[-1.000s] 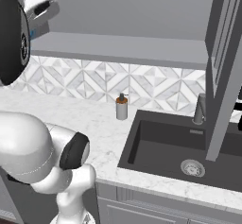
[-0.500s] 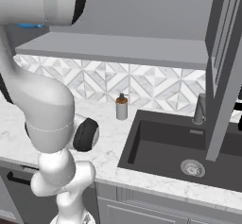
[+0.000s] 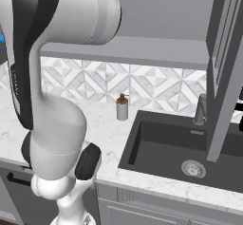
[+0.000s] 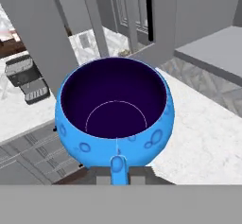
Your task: Gather all objects into one cabinet and sort the glasses and bowls to opposite sides.
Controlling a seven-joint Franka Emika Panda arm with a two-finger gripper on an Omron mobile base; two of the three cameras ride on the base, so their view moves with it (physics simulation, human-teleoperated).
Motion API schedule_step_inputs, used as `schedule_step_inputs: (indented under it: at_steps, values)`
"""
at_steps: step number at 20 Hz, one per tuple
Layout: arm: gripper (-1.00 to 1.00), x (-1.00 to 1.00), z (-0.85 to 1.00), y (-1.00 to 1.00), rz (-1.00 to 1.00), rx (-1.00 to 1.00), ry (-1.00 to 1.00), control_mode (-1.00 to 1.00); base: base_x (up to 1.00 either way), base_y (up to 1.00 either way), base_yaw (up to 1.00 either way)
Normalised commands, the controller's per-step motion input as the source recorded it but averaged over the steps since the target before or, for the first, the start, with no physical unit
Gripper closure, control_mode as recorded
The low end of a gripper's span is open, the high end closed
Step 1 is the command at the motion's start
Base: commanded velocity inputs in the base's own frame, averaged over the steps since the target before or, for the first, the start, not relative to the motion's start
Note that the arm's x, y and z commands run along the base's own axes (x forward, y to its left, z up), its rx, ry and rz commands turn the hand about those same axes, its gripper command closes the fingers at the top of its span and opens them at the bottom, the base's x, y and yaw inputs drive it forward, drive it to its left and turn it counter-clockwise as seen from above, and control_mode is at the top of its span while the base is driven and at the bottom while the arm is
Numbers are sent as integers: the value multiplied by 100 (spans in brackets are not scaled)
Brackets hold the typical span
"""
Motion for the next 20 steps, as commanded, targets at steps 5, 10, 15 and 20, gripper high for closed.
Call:
schedule_step_inputs:
  at_steps: [5, 10, 15, 20]
  values:
    - [100, -7, 24, -1, 21, -6, 35, -100, 0, 0, 0]
    - [100, -40, 49, -14, 0, 0, -6, -100, 0, 0, 0]
    - [100, -77, 20, -1, 0, -5, -14, -100, 0, 0, 0]
    - [100, -3, 0, 0, 0, -8, 0, -100, 0, 0, 0]
